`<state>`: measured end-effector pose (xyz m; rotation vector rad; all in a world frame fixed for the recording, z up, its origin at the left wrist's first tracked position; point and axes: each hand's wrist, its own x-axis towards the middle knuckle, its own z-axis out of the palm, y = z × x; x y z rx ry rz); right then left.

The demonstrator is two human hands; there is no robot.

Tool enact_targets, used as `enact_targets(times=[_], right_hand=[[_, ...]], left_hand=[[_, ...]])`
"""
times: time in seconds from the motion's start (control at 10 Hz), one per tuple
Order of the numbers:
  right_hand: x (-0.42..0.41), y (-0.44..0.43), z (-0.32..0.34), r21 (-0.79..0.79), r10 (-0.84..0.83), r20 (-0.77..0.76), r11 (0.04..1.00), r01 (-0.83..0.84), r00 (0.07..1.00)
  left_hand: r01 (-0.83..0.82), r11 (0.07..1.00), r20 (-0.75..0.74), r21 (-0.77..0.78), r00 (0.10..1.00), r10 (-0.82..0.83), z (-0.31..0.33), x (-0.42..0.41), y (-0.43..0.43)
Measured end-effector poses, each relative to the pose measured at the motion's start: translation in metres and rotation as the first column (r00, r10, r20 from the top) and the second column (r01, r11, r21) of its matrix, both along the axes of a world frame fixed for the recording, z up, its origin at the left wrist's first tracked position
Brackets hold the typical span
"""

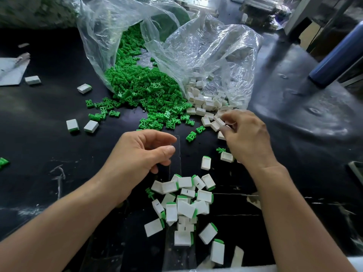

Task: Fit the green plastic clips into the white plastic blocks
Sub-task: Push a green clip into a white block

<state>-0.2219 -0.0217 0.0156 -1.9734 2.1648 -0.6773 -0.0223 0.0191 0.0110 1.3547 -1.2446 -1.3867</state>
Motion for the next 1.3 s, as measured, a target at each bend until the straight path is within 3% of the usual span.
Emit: enact_targets(times=[0.2,0.7,1.0,1.1,1.2,1.3], right_hand=[[0.0,0.0,-0.005,0.155,0.008,-0.076,0.988,0.004,0.997],[0.002,-0.001,-0.005,0.189,0.043,-0.138,0.982,-0.017,0.989],[0.004,0.002,-0.005,0.152,0.117,-0.065,0.983,-0.106,0.991],[0.006,0.005,-0.003,0.063,0.134,0.04,0.989,-0.136,0.99],[0.018,0.013,0.005,0.054,0.237,0.33,0.962,-0.269,0.914],[0.036,0.022,0.006,0.131,0.343,0.476,0.883,-0.451,0.81]], left_hand=[[0.005,1.0,-0.003,0.004,1.0,-0.005,0.001,0.001,0.0],[0.022,1.0,0.003,0.015,1.0,-0.022,0.001,0.0,0.001],[0.021,1.0,0.004,0.017,1.0,-0.021,0.001,0.0,0.0],[0.024,1.0,-0.004,0.003,1.0,-0.024,0.0,0.001,0.0],[0.026,0.999,-0.025,-0.044,0.999,-0.027,0.0,0.002,0.0],[0.05,0.996,-0.076,-0.073,0.996,-0.055,0.001,0.002,0.001]])
